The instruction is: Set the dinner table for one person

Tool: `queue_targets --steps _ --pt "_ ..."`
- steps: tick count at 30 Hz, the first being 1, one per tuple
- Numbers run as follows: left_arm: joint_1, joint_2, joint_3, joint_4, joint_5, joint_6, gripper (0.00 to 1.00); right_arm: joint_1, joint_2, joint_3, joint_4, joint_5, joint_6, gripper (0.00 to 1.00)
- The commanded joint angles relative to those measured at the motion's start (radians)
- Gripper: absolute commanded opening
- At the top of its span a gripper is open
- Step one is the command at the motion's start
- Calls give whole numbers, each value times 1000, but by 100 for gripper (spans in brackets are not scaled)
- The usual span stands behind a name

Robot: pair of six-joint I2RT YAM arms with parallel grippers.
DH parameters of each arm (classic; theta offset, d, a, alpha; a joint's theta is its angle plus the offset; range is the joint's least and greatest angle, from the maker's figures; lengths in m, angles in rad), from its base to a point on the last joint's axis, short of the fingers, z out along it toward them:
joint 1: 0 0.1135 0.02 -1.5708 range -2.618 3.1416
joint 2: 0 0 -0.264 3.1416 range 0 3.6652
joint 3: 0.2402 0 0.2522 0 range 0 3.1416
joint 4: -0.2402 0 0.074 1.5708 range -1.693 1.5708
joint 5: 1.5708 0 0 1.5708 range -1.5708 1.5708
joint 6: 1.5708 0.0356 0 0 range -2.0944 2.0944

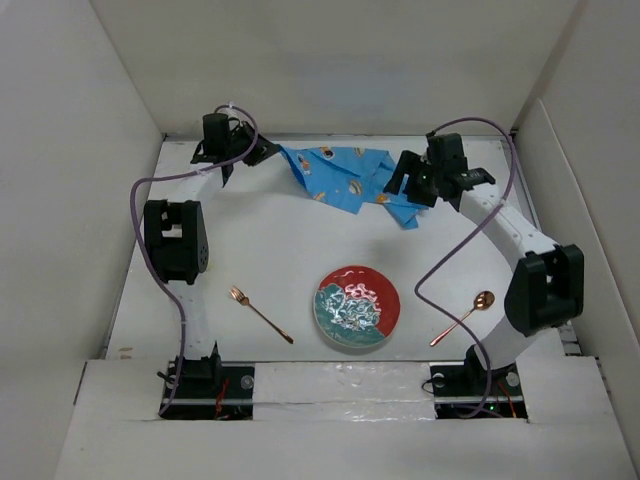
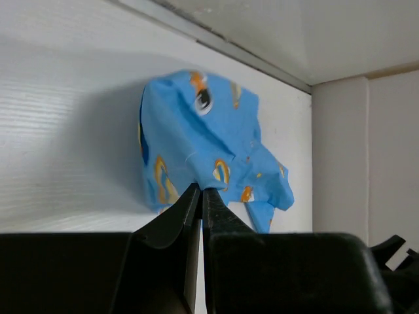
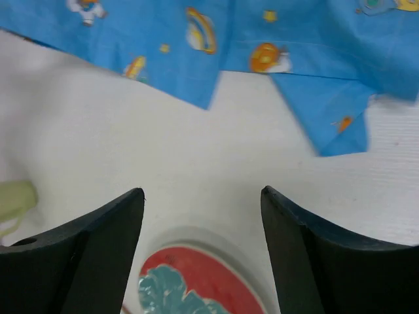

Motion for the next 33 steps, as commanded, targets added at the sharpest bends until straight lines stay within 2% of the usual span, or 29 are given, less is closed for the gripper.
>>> queue_targets --steps 1,2,4,5,6,7,11,12,13,14,15,17,18,19,21,22,23,24,25,29,33 --pt "9 -31 26 38 -9 -10 0 -32 88 62 5 86 -7 75" --pt "9 -26 23 25 -16 2 0 -32 97 70 -5 87 0 64" --pt "9 -32 -10 12 -38 12 0 -32 64 27 29 92 19 50" --pt "9 -36 -23 12 -45 22 0 -44 45 -8 46 111 43 39" --pt "9 -43 -33 11 -55 27 0 -44 15 -69 63 122 61 9" --pt "9 -53 -49 11 -68 33 0 -73 7 -92 84 125 87 1" --pt "18 -60 -41 -49 -124 96 0 -123 46 -114 83 64 106 0" --pt "18 -53 -24 -121 -150 137 1 -135 60 -108 81 60 106 0" --pt "18 -35 18 -162 -217 166 10 -135 77 -94 81 58 109 5" --pt "18 -32 43 -211 -258 189 31 -135 80 -90 84 52 111 10" --pt "18 -30 59 -279 -330 215 42 -135 79 -90 87 46 109 22" --pt "5 -72 66 -304 -425 284 62 -135 61 -108 115 33 108 32" --pt "-9 -96 56 -304 -541 311 64 -135 53 -116 123 33 109 40" --pt "-53 -140 28 -296 -603 365 57 -135 48 -123 124 35 109 43" --pt "-112 -165 8 -276 -657 416 51 -135 47 -134 123 26 108 45" --pt "-215 -153 31 -288 -664 456 42 -135 47 -140 120 12 111 32" --pt "-216 -153 31 -288 -664 473 42 -135 44 -145 120 6 111 32" --pt "-253 -139 49 -320 -662 489 41 -135 39 -149 120 4 115 7" --pt "-323 -97 95 -340 -665 505 38 -135 33 -155 123 0 123 0" --pt "-445 22 206 -405 -649 576 36 -135 -34 -198 139 -13 134 0" --pt "-511 153 325 -466 -624 650 44 -135 -111 -232 123 -32 132 1"
